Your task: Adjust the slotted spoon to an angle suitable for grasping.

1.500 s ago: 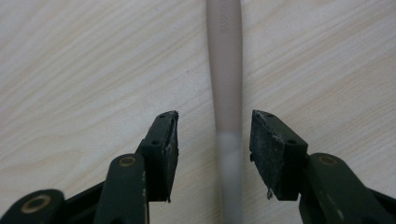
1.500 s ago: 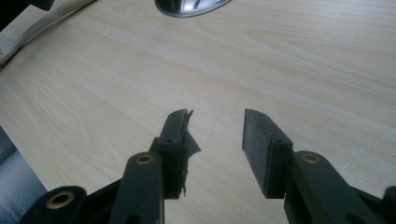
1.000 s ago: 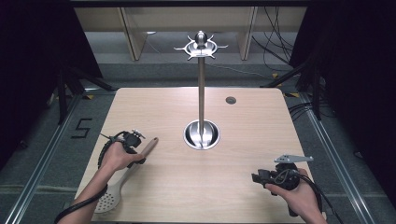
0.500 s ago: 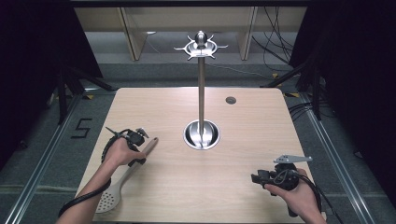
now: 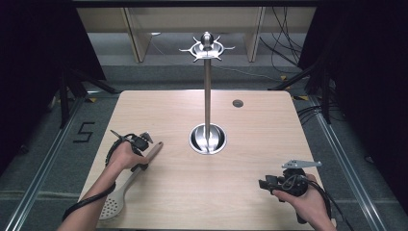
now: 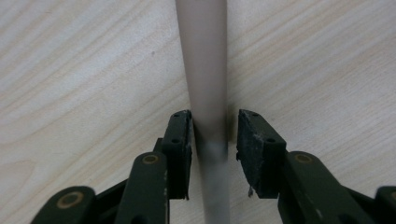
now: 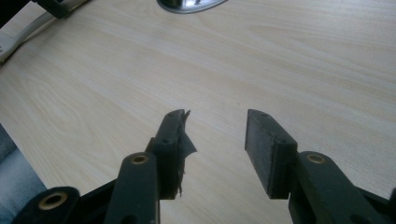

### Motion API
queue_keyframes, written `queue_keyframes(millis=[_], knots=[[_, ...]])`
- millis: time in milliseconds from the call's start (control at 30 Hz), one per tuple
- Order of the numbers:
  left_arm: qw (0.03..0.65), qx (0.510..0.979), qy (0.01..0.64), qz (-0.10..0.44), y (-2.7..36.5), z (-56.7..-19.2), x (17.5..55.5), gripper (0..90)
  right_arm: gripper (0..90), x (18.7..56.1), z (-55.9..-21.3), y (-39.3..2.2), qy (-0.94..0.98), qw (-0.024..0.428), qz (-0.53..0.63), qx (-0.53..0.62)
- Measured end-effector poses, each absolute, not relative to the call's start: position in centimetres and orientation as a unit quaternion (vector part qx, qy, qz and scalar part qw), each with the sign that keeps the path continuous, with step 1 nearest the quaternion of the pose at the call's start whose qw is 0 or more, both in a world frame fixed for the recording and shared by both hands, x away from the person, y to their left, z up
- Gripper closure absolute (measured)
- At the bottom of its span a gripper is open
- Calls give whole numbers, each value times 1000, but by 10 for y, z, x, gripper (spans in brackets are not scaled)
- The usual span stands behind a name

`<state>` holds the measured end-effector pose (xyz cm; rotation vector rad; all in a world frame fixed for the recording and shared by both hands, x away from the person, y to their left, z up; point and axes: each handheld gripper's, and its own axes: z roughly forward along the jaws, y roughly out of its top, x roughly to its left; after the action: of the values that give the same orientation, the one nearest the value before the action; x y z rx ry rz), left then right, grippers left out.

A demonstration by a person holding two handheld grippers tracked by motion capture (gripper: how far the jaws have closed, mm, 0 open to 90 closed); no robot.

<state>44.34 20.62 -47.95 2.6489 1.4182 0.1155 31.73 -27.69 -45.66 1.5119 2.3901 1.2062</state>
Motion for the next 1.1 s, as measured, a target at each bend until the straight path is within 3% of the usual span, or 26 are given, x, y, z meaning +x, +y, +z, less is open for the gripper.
queue_keyframes(millis=[233,633,1100], knots=[[59,886,458,41,208,-481,445,716,582,319,-457,-278,782,42,391,484],[107,873,474,45,215,-477,433,742,577,319,-458,-279,781,43,392,484],[254,840,461,130,251,-433,385,744,561,319,-459,-278,777,44,400,484]])
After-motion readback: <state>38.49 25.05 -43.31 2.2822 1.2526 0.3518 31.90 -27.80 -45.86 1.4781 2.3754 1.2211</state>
